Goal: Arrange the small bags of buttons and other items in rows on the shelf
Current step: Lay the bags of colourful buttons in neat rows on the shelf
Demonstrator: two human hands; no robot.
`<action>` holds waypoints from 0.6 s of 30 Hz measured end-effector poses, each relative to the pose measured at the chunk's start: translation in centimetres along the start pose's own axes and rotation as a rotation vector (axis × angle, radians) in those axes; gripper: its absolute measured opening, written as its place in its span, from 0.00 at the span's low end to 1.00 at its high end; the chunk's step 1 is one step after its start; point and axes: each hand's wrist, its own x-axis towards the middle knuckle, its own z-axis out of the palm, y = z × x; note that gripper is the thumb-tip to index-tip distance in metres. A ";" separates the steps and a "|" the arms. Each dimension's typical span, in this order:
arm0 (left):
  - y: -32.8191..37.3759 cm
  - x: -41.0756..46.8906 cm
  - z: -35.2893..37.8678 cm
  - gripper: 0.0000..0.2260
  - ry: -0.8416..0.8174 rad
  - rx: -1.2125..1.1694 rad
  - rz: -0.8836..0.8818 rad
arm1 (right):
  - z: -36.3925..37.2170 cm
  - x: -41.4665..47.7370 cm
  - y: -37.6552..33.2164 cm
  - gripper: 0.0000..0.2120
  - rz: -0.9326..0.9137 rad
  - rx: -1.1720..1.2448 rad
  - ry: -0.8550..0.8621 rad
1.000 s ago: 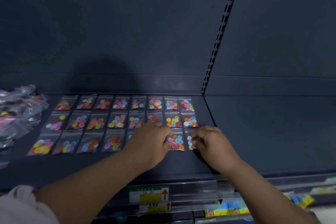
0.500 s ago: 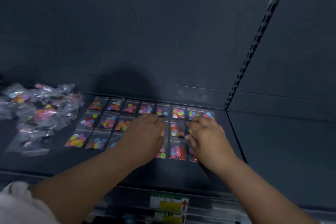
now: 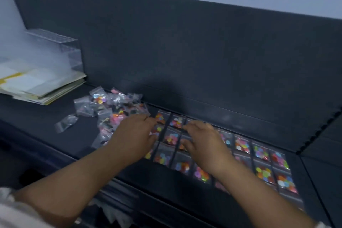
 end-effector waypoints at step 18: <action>-18.8 3.5 2.6 0.10 -0.149 -0.254 -0.044 | 8.1 13.3 -13.1 0.12 0.230 0.186 -0.094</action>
